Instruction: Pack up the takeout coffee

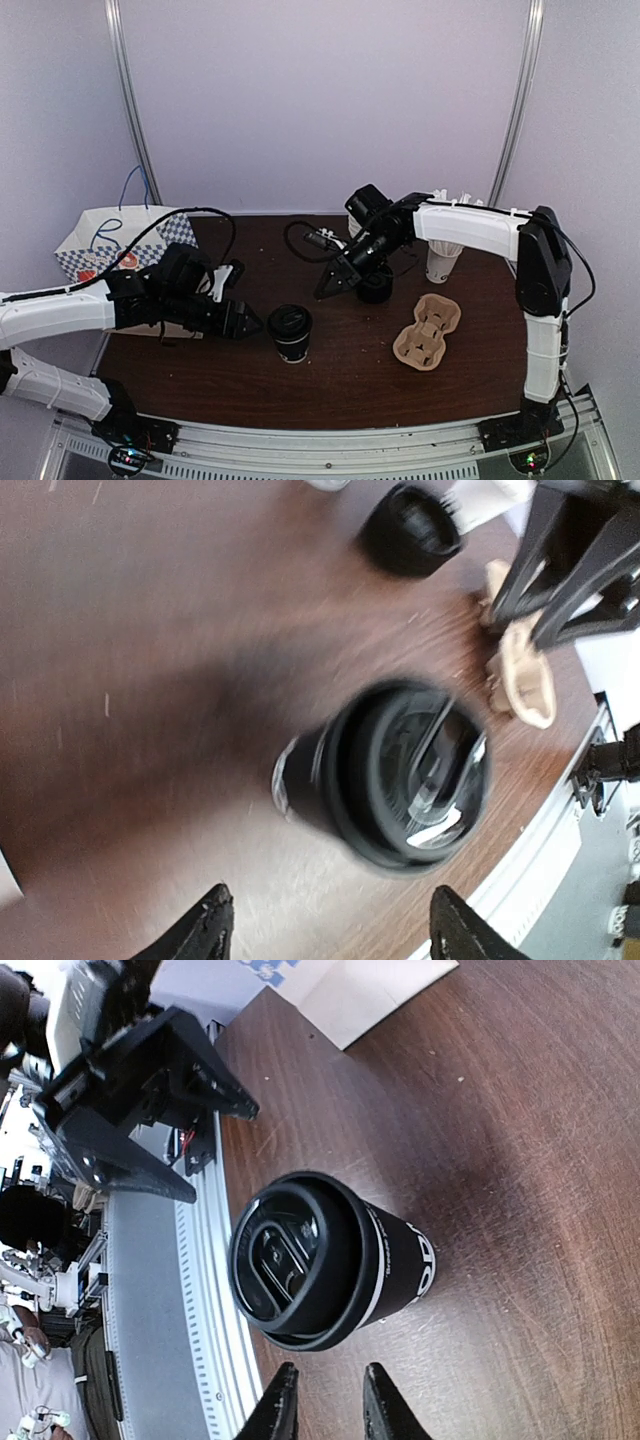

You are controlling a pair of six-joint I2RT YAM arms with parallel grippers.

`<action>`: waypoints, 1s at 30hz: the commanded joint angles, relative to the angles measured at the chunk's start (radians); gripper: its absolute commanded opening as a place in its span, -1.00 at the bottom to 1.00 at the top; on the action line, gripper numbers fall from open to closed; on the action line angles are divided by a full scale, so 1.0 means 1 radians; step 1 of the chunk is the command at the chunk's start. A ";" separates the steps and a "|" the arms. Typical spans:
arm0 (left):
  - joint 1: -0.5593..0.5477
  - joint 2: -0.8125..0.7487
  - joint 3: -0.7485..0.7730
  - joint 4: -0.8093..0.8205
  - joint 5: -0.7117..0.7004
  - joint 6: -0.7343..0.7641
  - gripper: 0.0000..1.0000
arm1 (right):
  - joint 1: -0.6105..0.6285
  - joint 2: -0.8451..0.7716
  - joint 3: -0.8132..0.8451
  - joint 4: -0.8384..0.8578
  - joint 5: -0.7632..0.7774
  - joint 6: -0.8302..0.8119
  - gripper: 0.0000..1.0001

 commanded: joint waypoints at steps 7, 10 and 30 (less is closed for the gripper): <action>-0.023 0.050 -0.109 0.228 0.059 -0.248 0.49 | -0.010 0.154 0.103 0.053 -0.151 0.066 -0.24; -0.023 0.080 -0.113 0.278 0.072 -0.257 0.49 | -0.008 0.163 0.089 0.096 -0.265 0.095 -0.15; 0.058 0.144 -0.004 0.135 -0.018 -0.076 0.46 | 0.012 -0.053 -0.245 0.251 -0.312 0.169 -0.15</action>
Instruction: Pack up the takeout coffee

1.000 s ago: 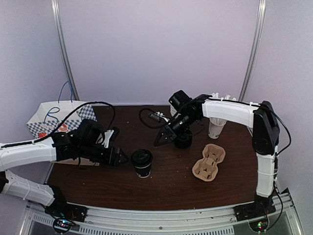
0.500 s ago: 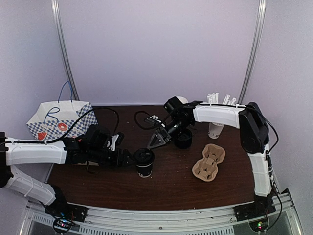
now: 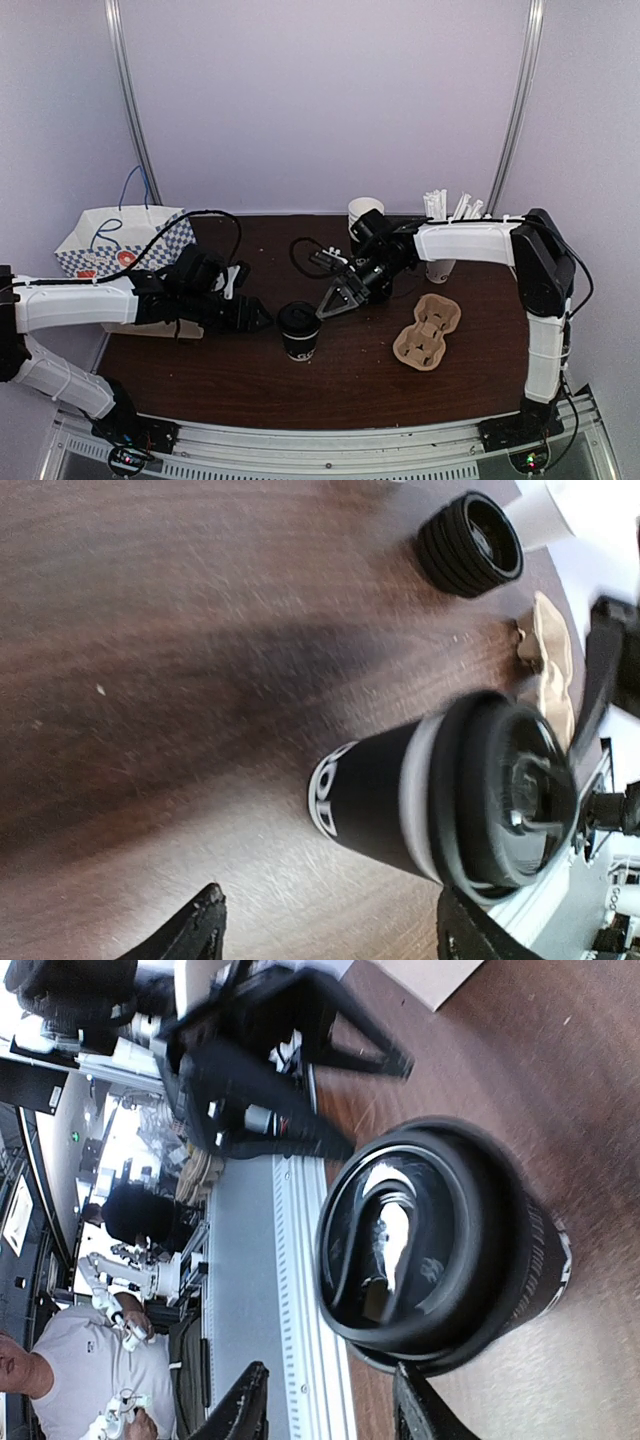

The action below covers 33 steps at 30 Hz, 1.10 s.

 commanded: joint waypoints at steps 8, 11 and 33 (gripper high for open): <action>0.047 0.030 0.062 0.044 0.022 0.076 0.46 | 0.009 -0.061 -0.049 0.074 -0.003 0.073 -0.16; 0.046 0.012 0.051 0.056 0.031 0.075 0.44 | 0.008 -0.065 -0.050 0.075 -0.001 0.072 -0.17; 0.046 -0.014 -0.006 0.155 0.062 0.006 0.27 | 0.002 -0.020 -0.007 0.031 0.137 0.065 -0.32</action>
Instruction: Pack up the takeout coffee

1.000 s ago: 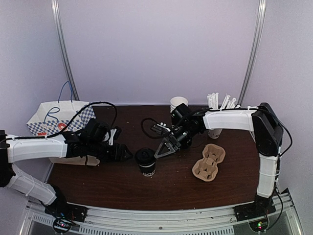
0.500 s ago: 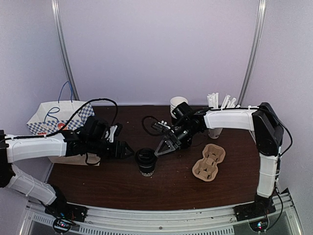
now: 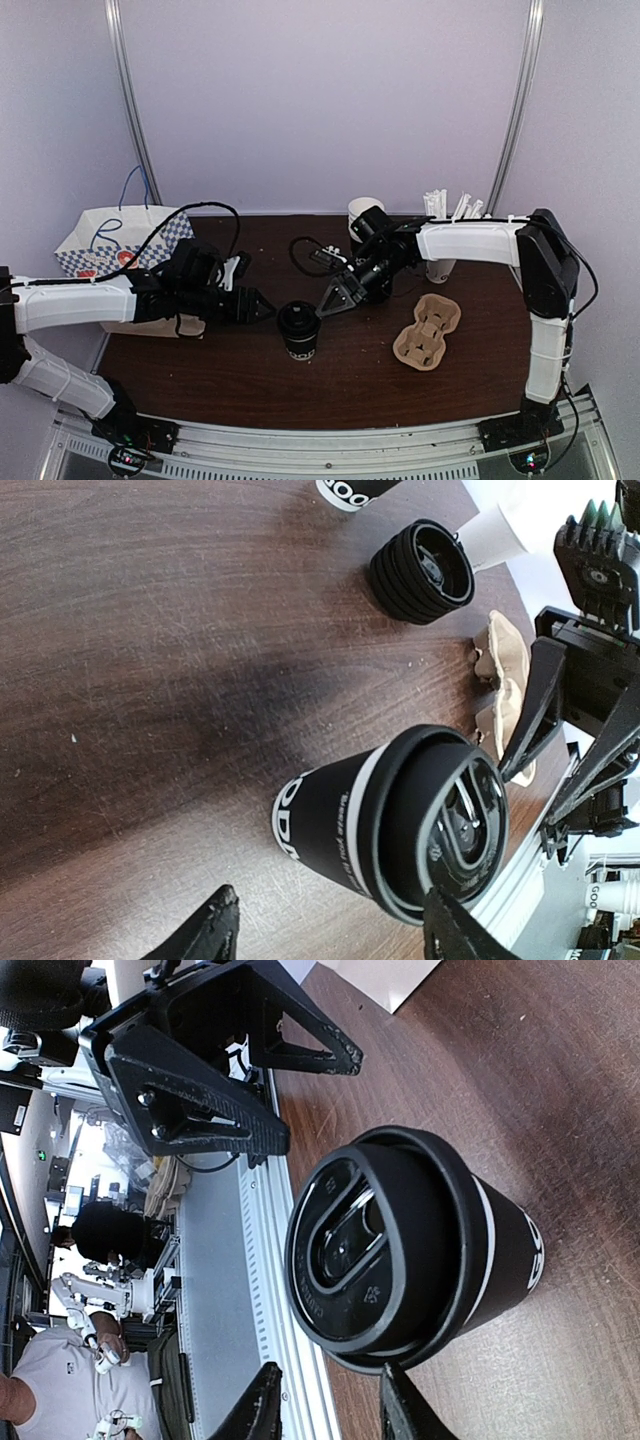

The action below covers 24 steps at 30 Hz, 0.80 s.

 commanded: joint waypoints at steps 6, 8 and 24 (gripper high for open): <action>0.007 0.012 -0.002 0.094 0.012 -0.023 0.30 | -0.009 0.026 0.030 0.001 0.049 0.023 -0.36; 0.007 0.011 0.007 0.093 0.003 -0.017 0.34 | -0.007 0.018 0.021 -0.002 0.057 0.019 -0.36; 0.007 0.120 0.086 0.093 0.073 0.037 0.42 | -0.008 0.047 0.026 -0.013 0.120 0.031 -0.34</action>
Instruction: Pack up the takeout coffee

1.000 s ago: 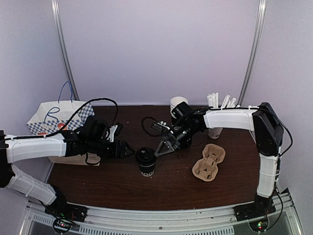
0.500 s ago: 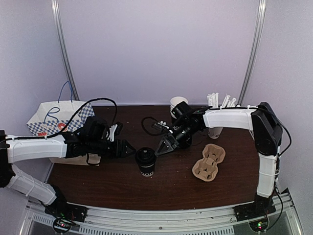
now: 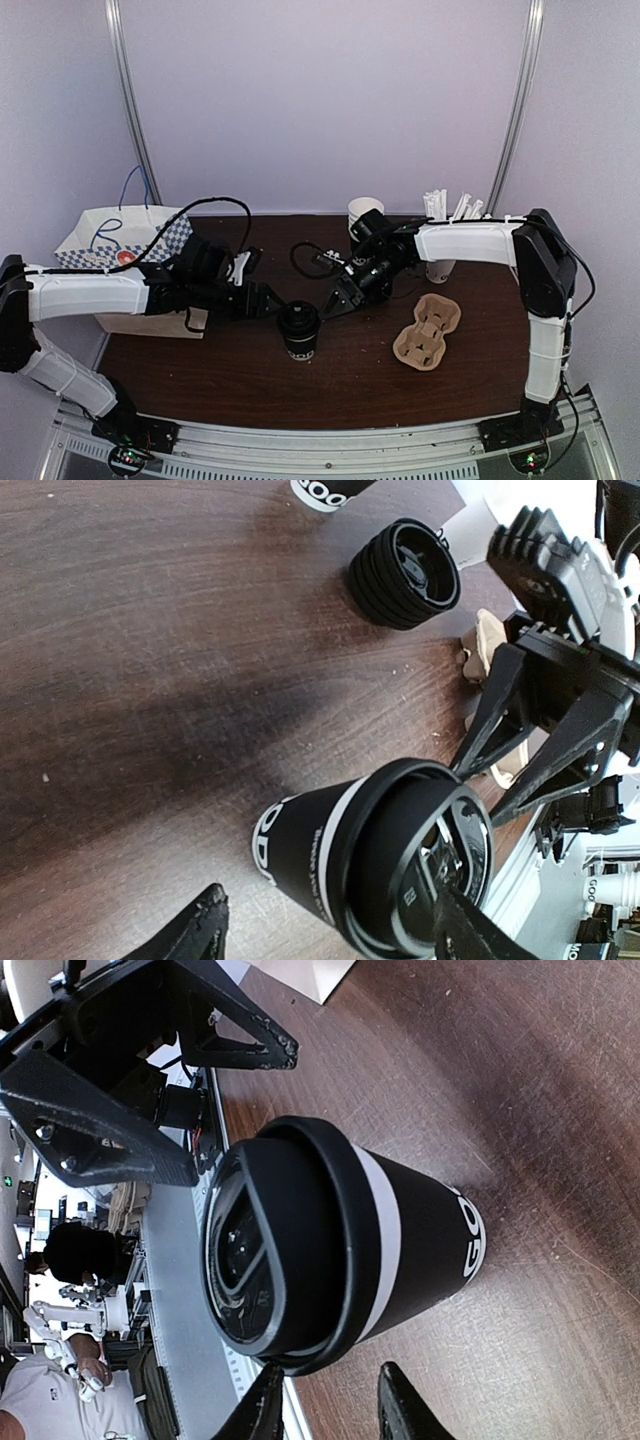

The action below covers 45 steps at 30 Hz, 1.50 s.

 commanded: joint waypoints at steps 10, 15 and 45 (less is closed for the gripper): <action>0.006 0.117 0.009 0.071 0.049 0.006 0.28 | -0.017 0.096 0.016 0.090 -0.043 0.107 -0.47; 0.007 0.154 -0.013 0.067 0.050 -0.013 0.22 | -0.018 0.145 -0.004 0.081 0.040 0.162 -0.58; 0.112 0.156 0.227 0.078 0.240 0.285 0.47 | -0.015 0.030 0.054 0.021 -0.073 0.017 -0.34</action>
